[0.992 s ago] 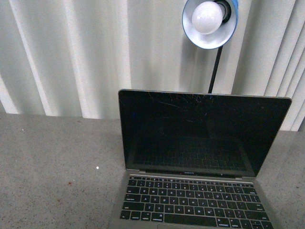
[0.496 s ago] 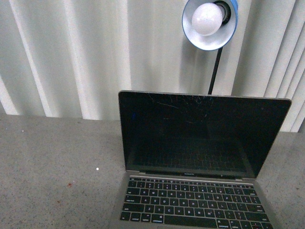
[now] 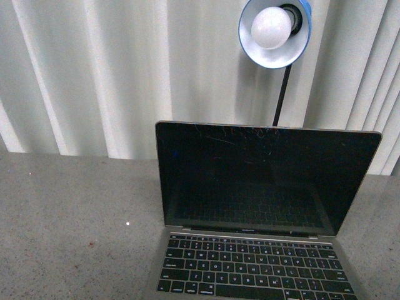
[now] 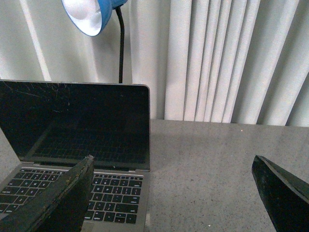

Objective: Close laptop

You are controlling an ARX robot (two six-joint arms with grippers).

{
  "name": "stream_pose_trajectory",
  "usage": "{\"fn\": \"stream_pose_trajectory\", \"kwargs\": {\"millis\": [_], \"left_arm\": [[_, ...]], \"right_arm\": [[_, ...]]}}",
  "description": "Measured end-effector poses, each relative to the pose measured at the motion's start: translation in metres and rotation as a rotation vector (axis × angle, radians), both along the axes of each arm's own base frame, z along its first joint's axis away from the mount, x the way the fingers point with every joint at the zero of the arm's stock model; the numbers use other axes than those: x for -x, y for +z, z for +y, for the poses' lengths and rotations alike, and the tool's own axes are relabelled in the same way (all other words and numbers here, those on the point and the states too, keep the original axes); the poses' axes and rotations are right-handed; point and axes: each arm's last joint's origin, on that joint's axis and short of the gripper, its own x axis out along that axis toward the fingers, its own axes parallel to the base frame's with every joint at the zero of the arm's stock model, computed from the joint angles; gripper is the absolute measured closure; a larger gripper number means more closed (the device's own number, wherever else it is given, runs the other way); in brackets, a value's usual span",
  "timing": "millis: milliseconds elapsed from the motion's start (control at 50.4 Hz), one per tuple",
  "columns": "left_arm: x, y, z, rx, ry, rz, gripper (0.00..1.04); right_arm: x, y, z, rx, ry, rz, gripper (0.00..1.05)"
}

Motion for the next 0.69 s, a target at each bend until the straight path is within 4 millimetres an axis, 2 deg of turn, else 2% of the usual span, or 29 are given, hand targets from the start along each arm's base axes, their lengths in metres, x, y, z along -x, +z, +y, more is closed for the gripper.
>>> {"fn": "stream_pose_trajectory", "kwargs": {"millis": [179, 218, 298, 337, 397, 536, 694], "left_arm": [[0.0, 0.0, 0.0, 0.0, 0.0, 0.0, 0.07], [0.0, 0.0, 0.0, 0.0, 0.0, 0.0, 0.07], [-0.001, -0.004, -0.001, 0.072, 0.145, 0.187, 0.07], [-0.002, -0.004, 0.0, 0.118, 0.265, 0.311, 0.07], [-0.005, -0.009, 0.002, 0.166, 0.374, 0.402, 0.07], [-0.014, 0.004, 0.006, 0.248, 0.379, 0.306, 0.07], [-0.033, 0.01, 0.01, 0.237, 0.339, 0.264, 0.07]], "right_arm": [[0.0, 0.0, 0.0, 0.0, 0.0, 0.0, 0.07], [0.0, -0.001, 0.0, 0.014, -0.046, 0.013, 0.07], [-0.003, -0.002, -0.001, 0.071, -0.179, 0.036, 0.07], [-0.004, -0.001, -0.001, 0.083, -0.186, 0.034, 0.07], [-0.008, 0.002, -0.002, 0.105, -0.182, 0.01, 0.07], [-0.023, 0.007, -0.011, 0.155, -0.161, -0.03, 0.07], [-0.046, 0.017, -0.026, 0.229, -0.151, -0.055, 0.07]]}}
